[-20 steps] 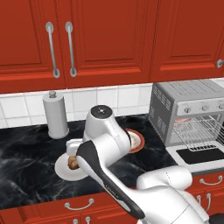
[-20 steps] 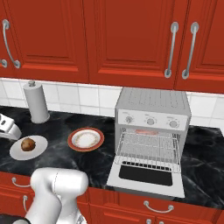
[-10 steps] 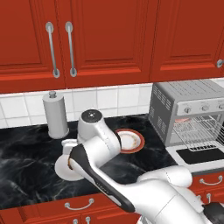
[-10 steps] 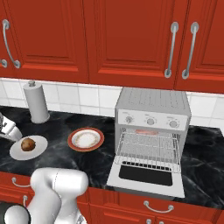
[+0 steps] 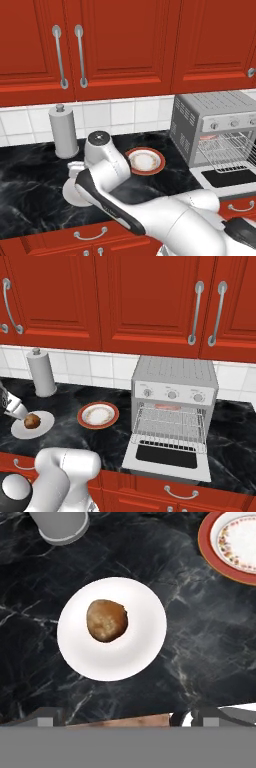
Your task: Open the toaster oven door. Place the bread on the top rack in the toaster oven and place the steak on the bottom rack.
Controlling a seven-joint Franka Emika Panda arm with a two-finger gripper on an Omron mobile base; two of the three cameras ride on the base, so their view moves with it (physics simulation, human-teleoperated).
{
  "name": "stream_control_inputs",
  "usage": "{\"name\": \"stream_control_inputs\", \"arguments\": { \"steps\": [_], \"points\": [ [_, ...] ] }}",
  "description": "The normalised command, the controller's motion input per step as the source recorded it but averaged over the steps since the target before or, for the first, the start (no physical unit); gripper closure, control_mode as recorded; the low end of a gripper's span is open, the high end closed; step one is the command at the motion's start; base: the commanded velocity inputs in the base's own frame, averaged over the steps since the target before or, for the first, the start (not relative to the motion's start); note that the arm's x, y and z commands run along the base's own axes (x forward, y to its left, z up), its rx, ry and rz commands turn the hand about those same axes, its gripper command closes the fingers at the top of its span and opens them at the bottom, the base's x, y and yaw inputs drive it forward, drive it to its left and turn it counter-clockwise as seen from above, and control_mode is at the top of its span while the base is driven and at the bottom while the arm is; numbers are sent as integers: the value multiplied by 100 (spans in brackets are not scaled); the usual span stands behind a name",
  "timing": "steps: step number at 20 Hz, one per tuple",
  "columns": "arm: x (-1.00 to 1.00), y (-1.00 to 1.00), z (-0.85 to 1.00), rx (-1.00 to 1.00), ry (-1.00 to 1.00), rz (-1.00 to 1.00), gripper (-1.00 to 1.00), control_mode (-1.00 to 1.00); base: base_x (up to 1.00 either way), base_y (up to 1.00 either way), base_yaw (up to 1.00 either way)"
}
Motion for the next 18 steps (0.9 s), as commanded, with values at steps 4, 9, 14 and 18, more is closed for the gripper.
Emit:
{"name": "stream_control_inputs", "arguments": {
  "steps": [4, 9, 14, 18],
  "points": [
    [24, 18, -19, 2, 0, 0, -100, -100, 0, 0, 0],
    [13, 10, -20, 0, 0, -2, -100, -100, 0, 0, 0],
    [16, 6, -19, 0, 0, -5, -100, -100, 0, 0, 0],
    [24, 4, -11, 0, 0, -4, -100, -100, 0, 0, 0]
  ]
}}
